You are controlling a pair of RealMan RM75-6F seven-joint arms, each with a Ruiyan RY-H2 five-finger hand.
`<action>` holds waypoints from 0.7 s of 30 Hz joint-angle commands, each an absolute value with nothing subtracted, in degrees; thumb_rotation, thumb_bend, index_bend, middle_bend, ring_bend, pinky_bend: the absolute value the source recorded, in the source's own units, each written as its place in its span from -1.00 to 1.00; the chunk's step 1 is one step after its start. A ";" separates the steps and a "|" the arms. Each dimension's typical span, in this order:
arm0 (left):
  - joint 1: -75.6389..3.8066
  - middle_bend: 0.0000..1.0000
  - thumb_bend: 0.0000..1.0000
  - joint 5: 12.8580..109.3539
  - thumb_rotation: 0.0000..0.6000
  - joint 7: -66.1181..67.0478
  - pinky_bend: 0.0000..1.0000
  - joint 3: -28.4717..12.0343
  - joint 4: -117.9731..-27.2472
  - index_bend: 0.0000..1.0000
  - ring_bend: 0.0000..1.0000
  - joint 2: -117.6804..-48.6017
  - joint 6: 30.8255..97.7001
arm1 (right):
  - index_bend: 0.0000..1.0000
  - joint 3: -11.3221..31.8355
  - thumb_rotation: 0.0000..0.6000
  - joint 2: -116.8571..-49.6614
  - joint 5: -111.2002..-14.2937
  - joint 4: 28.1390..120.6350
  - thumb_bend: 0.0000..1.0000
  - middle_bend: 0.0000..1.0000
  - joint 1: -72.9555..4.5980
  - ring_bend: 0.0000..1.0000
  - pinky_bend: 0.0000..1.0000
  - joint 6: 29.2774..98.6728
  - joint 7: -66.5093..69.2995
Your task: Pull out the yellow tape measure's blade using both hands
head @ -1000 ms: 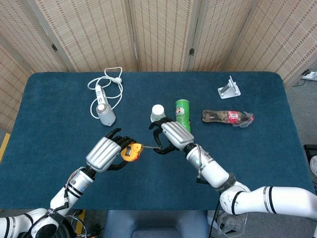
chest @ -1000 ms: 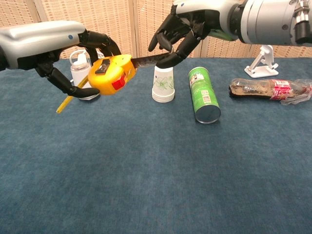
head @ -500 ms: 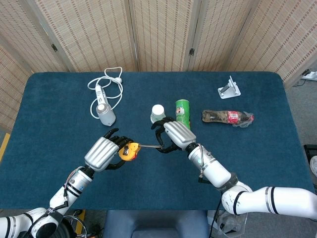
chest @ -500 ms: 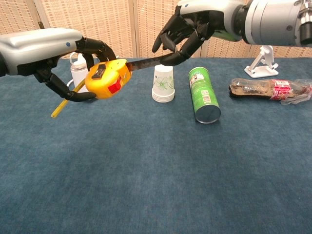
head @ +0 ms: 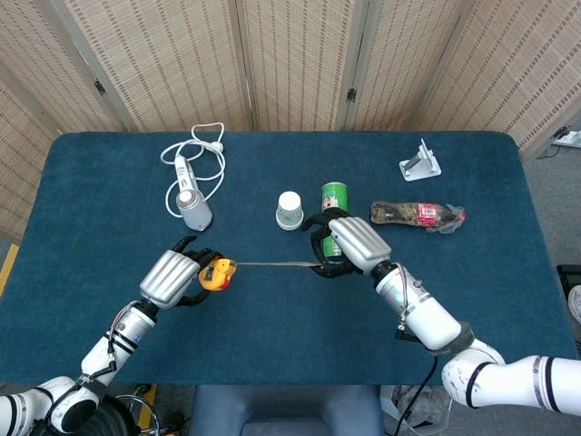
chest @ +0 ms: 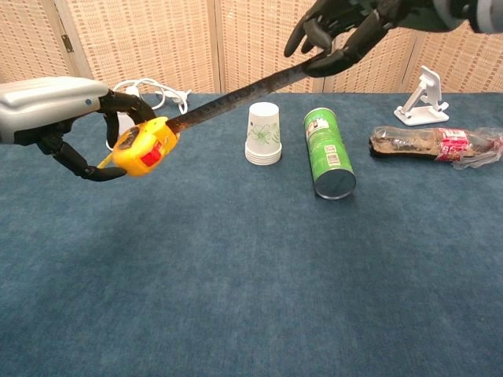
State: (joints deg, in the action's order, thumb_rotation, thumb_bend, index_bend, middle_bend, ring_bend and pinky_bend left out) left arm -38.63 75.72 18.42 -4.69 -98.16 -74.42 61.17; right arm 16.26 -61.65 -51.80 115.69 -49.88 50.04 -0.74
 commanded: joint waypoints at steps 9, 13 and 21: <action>-37.33 0.09 -0.17 75.58 1.00 15.19 -0.70 -3.56 -91.59 0.13 -0.06 -75.10 59.66 | 0.53 16.33 1.00 -52.38 -61.71 119.75 -0.05 -0.39 -41.23 -0.59 -0.77 51.68 9.56; -36.98 0.09 -0.17 75.70 1.00 14.61 -0.70 -3.47 -90.37 0.13 -0.06 -74.70 59.49 | 0.53 16.04 1.00 -50.29 -65.66 119.34 -0.05 -0.38 -38.05 -0.59 -0.77 52.80 14.40; -36.38 0.09 -0.17 75.84 1.00 14.14 -0.70 -2.98 -89.16 0.13 -0.06 -74.13 58.79 | 0.54 16.00 1.00 -46.40 -71.77 117.62 -0.05 -0.38 -33.67 -0.59 -0.77 54.21 23.72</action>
State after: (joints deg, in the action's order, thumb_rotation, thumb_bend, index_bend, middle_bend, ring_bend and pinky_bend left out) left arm -36.43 75.83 14.15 -3.03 -89.21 -74.12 58.84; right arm 15.98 -47.70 -70.17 118.15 -34.94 53.60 21.73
